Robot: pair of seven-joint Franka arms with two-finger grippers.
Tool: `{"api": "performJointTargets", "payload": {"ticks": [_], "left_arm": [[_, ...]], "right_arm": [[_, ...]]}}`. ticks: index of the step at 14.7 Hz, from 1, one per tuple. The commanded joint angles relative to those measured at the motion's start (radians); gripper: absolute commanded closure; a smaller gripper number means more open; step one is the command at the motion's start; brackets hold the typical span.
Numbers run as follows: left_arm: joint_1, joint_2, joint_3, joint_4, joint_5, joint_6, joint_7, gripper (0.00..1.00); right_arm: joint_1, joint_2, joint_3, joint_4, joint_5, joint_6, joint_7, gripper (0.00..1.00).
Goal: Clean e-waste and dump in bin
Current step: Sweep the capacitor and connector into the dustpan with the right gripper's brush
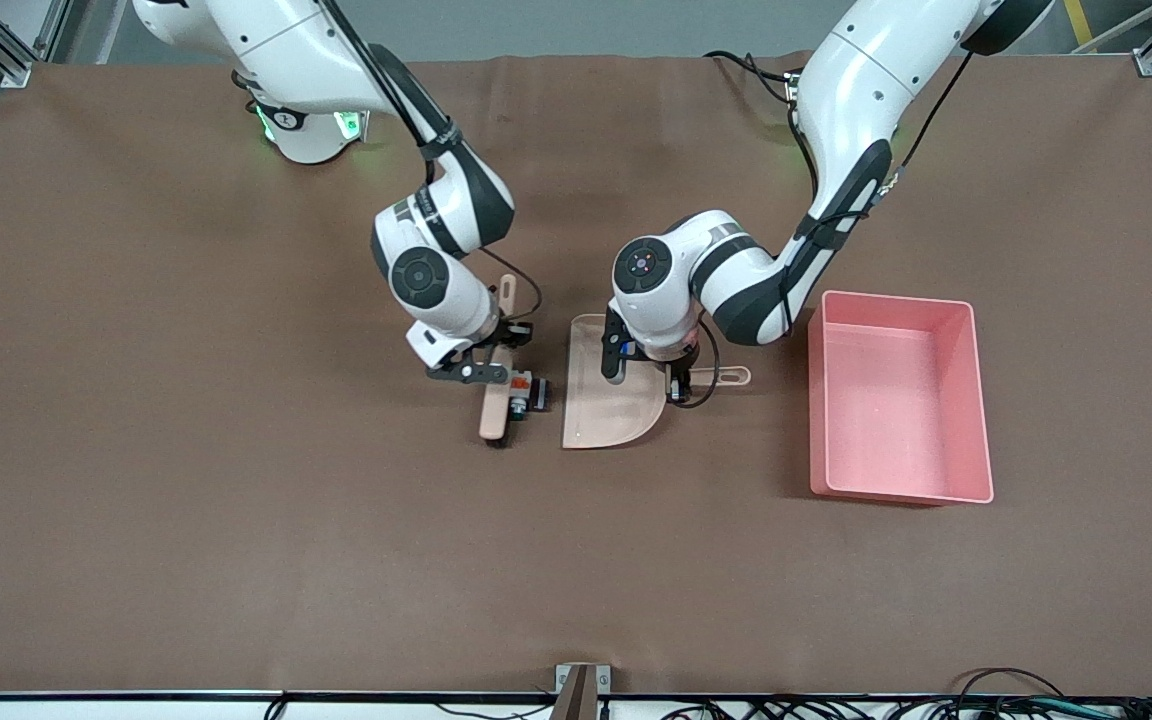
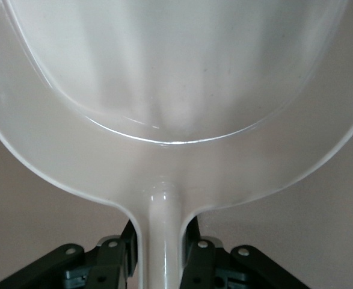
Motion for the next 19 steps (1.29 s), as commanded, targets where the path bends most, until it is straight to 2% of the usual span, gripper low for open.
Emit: {"api": "performJointTargets", "payload": {"ticks": [1,3,10,12,15,19], "left_arm": [[-0.008,0.026,-0.001,0.032,0.022,0.003,-0.001,0.97],[-0.008,0.023,-0.001,0.032,0.022,0.003,0.000,0.97],[-0.007,0.019,-0.001,0.030,0.024,-0.003,0.006,0.97],[-0.007,0.018,-0.001,0.030,0.024,-0.005,0.009,0.97],[0.001,0.012,-0.001,0.028,0.024,-0.009,0.017,0.97],[0.027,-0.020,-0.004,0.032,0.010,-0.009,0.028,0.97]], "right_arm": [[0.038,0.050,-0.005,0.077,0.075,-0.007,0.010,0.99],[0.046,0.050,-0.005,0.083,0.103,-0.002,0.010,0.99],[0.092,0.052,-0.004,0.185,0.299,-0.008,0.027,0.99],[0.092,0.056,-0.005,0.205,0.318,-0.011,0.024,0.99],[0.078,0.056,-0.013,0.205,0.290,-0.052,0.012,0.99],[-0.012,0.041,-0.015,0.206,0.105,-0.128,0.007,0.99]]}}
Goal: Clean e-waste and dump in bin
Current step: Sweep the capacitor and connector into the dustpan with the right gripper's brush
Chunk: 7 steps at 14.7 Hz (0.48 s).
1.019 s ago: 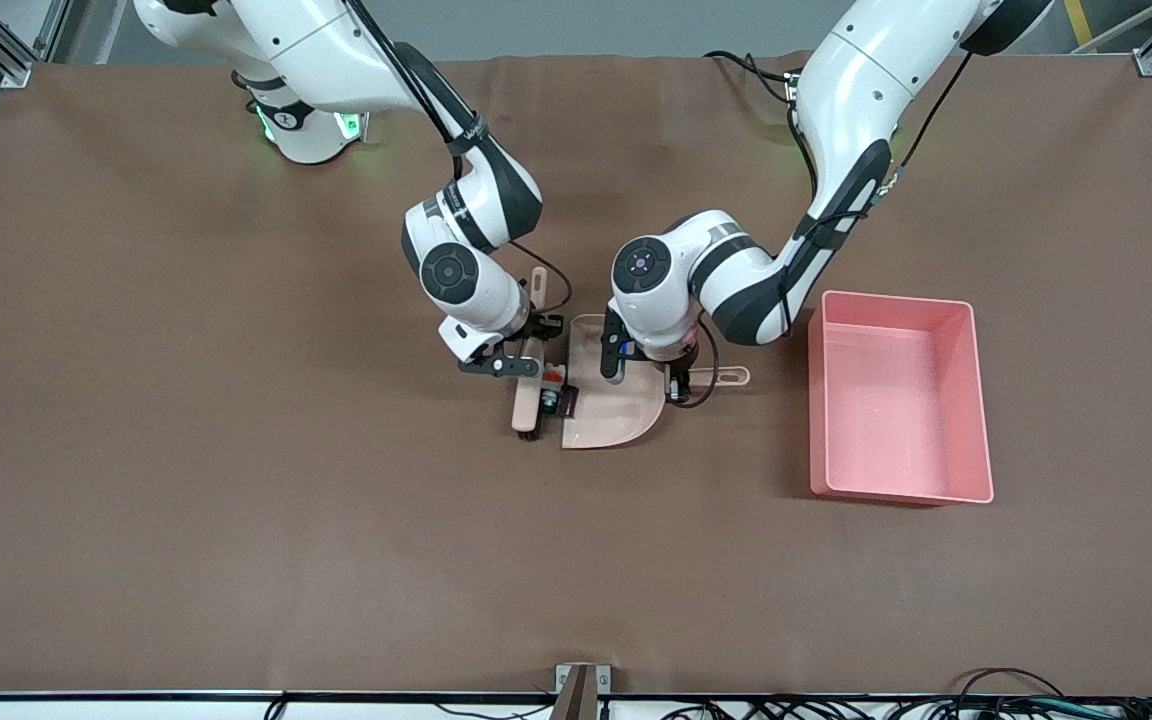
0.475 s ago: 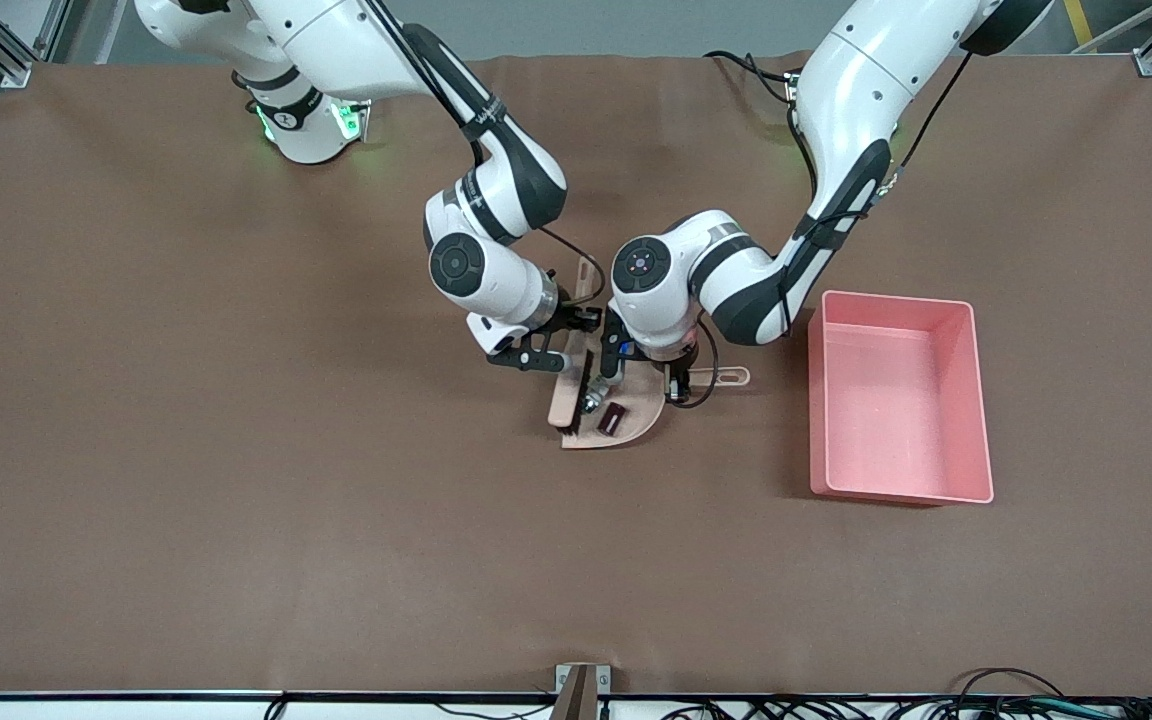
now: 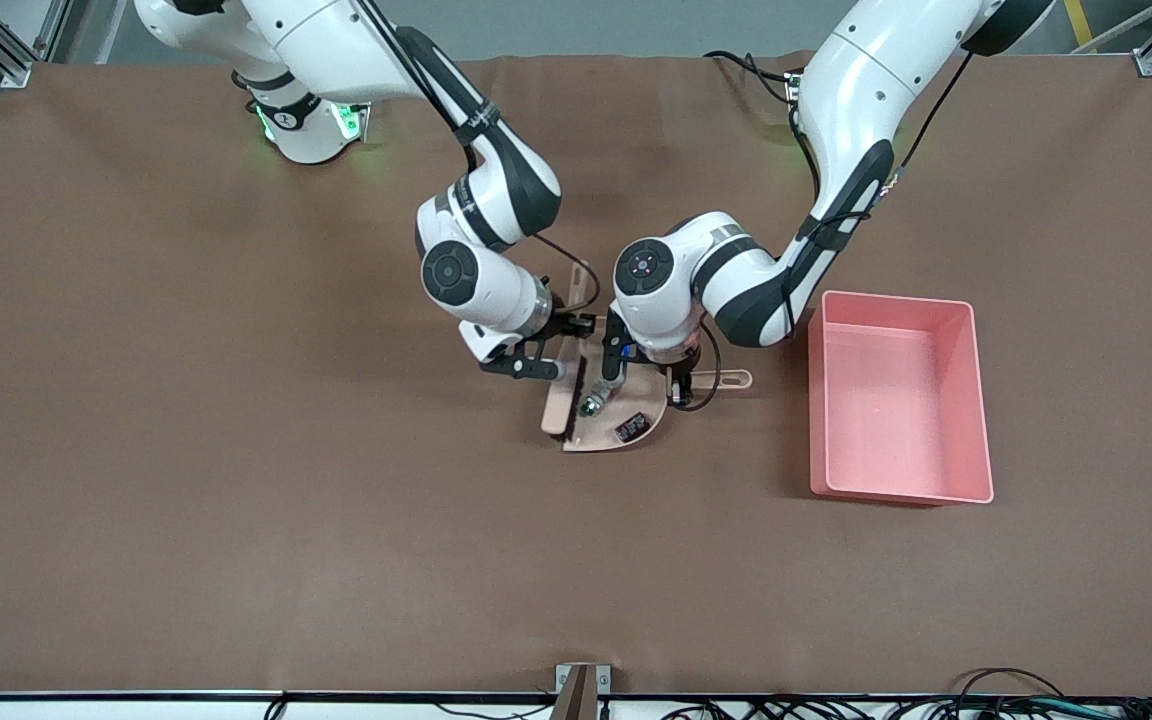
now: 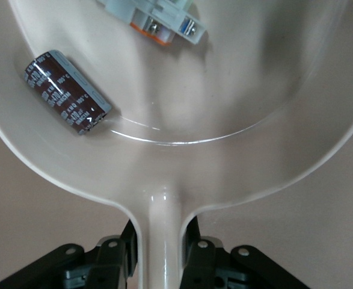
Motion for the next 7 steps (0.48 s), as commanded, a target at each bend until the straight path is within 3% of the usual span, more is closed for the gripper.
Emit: {"api": "performJointTargets", "payload": {"ticks": [1,5,7], "left_arm": [[0.024,-0.032,-0.007,0.015,0.003,-0.007,0.015,0.97],[0.067,-0.087,-0.033,0.024,-0.046,-0.005,0.018,0.98],[0.137,-0.110,-0.094,0.036,-0.075,-0.005,0.028,0.98]], "right_arm": [[-0.079,-0.008,0.009,0.022,-0.117,-0.078,-0.007,0.99],[-0.173,-0.046,0.009,0.023,-0.275,-0.140,-0.046,0.99],[-0.237,-0.075,0.009,0.022,-0.284,-0.176,-0.126,0.99]]}}
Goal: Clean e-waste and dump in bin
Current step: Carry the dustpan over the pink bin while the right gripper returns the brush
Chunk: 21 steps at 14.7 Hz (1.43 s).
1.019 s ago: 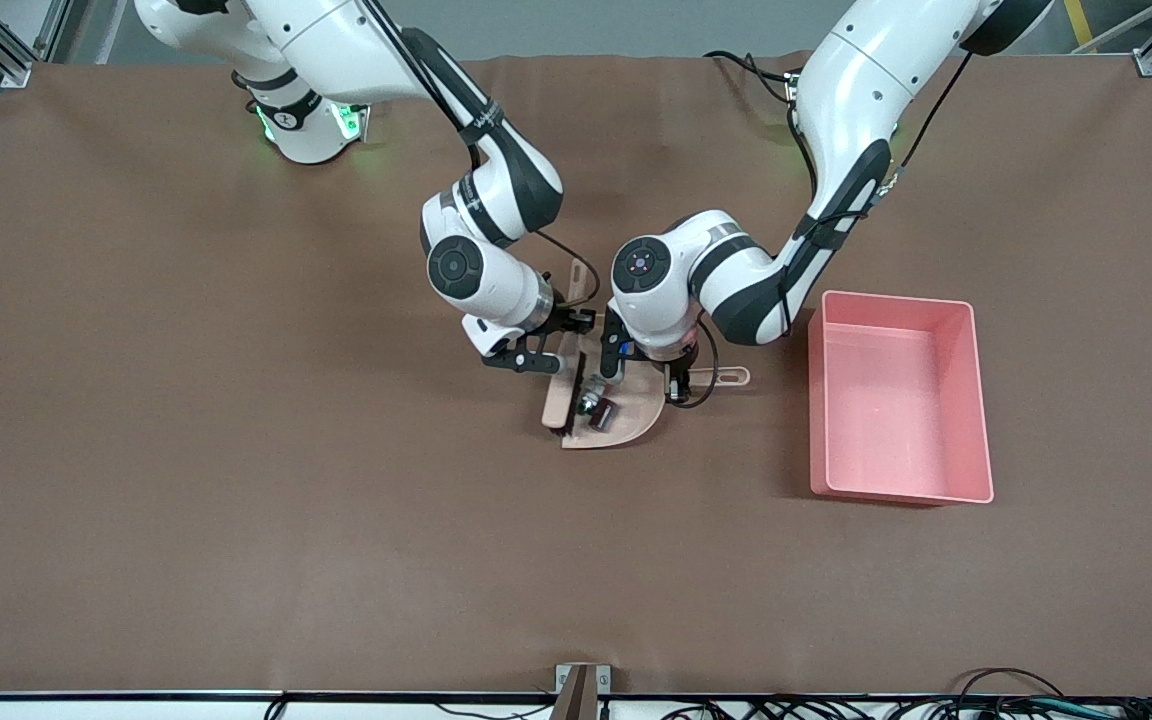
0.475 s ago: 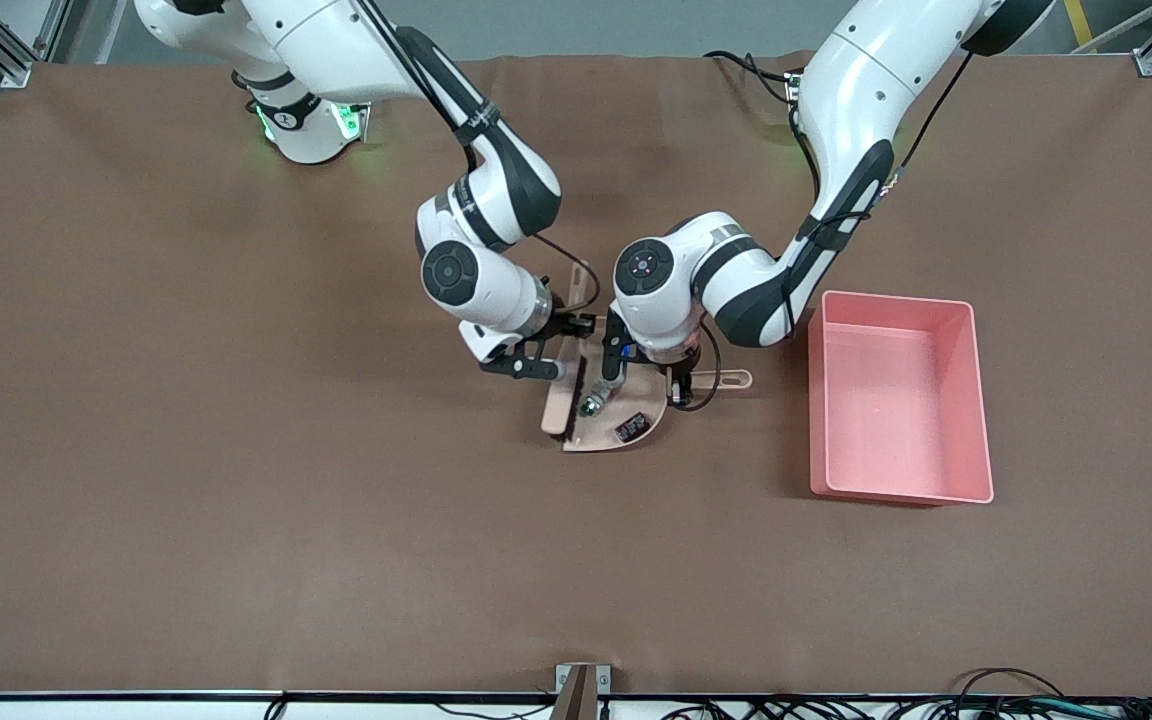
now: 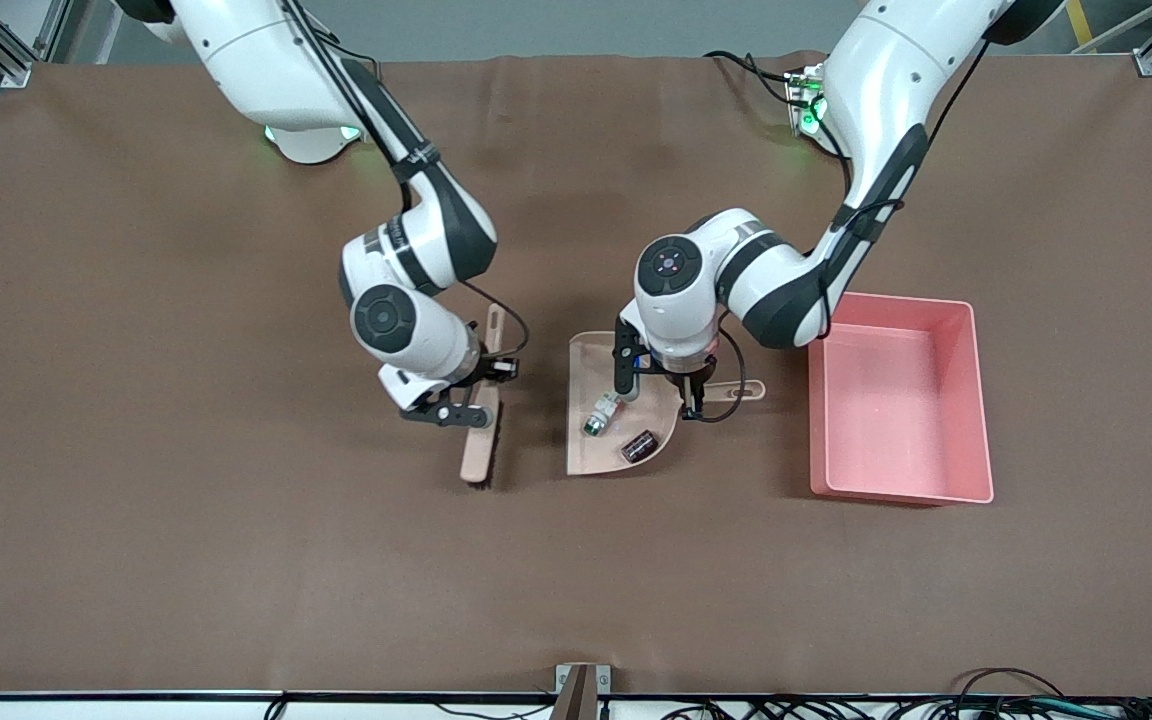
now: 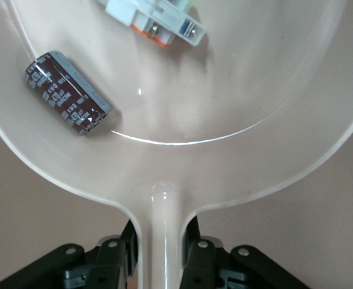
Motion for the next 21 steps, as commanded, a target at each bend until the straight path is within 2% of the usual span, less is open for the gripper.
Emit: {"api": "performJointTargets", "payload": {"ticks": [1,5,7,11,12,15,17,19,21], "left_arm": [[0.116,-0.060,-0.099,-0.003,-0.048,-0.006,0.026,0.98],[0.356,-0.087,-0.331,-0.007,-0.050,-0.009,0.019,0.98],[0.444,-0.109,-0.406,-0.031,-0.048,-0.027,0.029,0.98],[0.551,-0.181,-0.446,-0.045,-0.048,-0.179,0.136,0.98],[0.605,-0.200,-0.466,-0.052,-0.050,-0.200,0.180,0.98],[0.800,-0.206,-0.596,-0.073,-0.048,-0.259,0.275,0.98],[0.936,-0.225,-0.662,-0.102,-0.047,-0.260,0.346,0.99],[1.047,-0.232,-0.695,-0.130,-0.033,-0.260,0.432,0.99],[1.120,-0.252,-0.701,-0.153,-0.027,-0.256,0.505,0.99]], "right_arm": [[-0.102,-0.073,0.013,-0.018,-0.033,-0.049,-0.095,0.99],[-0.231,-0.108,0.010,-0.029,-0.079,-0.078,-0.175,0.99],[-0.284,-0.117,0.008,-0.033,-0.084,-0.081,-0.223,0.99],[-0.437,-0.148,0.008,-0.087,-0.099,-0.072,-0.378,0.99],[-0.477,-0.150,0.008,-0.089,-0.101,-0.072,-0.422,0.99],[-0.557,-0.145,0.008,-0.129,-0.108,-0.041,-0.519,0.99],[-0.606,-0.140,0.008,-0.159,-0.147,-0.003,-0.557,0.99],[-0.633,-0.131,0.010,-0.182,-0.153,0.006,-0.615,0.99],[-0.644,-0.139,0.010,-0.251,-0.153,0.006,-0.634,0.99]]}}
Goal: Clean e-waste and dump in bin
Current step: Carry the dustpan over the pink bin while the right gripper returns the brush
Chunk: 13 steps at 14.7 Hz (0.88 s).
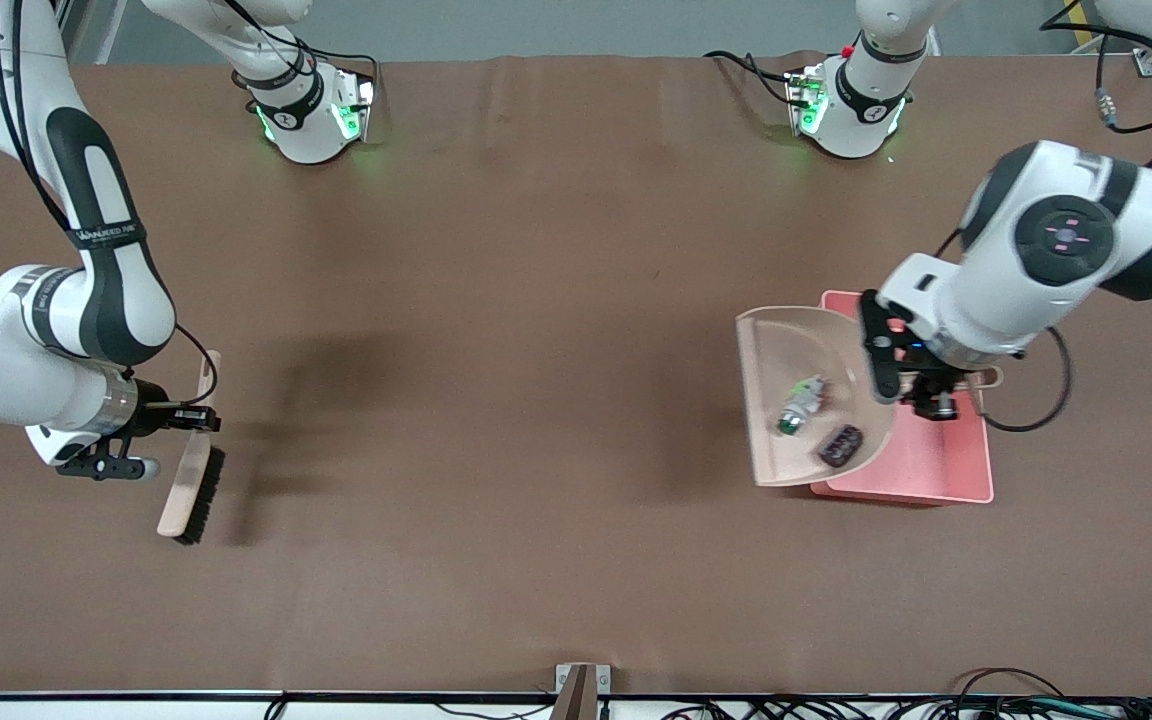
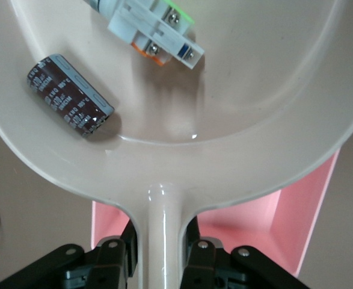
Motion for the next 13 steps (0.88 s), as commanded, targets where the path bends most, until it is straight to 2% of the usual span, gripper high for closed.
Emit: {"api": "performJointTargets", "payload": {"ticks": [1,3,5,7,11,13], "left_arm": [[0.104,-0.056,-0.023,-0.047,0.013,0.010,0.093,0.99],[0.146,-0.044,-0.015,-0.053,0.085,0.010,0.117,0.99],[0.193,-0.046,-0.015,-0.076,0.092,0.019,0.160,0.99],[0.195,-0.050,-0.015,-0.091,0.114,0.018,0.164,0.99],[0.195,-0.056,-0.023,-0.179,0.177,0.033,0.097,0.99],[0.196,-0.075,-0.025,-0.243,0.230,0.065,0.059,0.99]], "right_arm": [[-0.023,-0.056,0.022,-0.133,-0.024,0.024,-0.020,0.99],[-0.020,-0.122,0.022,-0.217,-0.024,0.035,-0.020,0.99],[-0.019,-0.185,0.022,-0.294,-0.024,0.044,-0.020,0.99],[-0.019,-0.229,0.022,-0.343,-0.024,0.047,-0.022,0.99],[-0.019,-0.259,0.022,-0.446,-0.022,0.185,-0.019,0.99],[-0.019,-0.259,0.022,-0.452,-0.024,0.194,-0.014,0.99]]}}
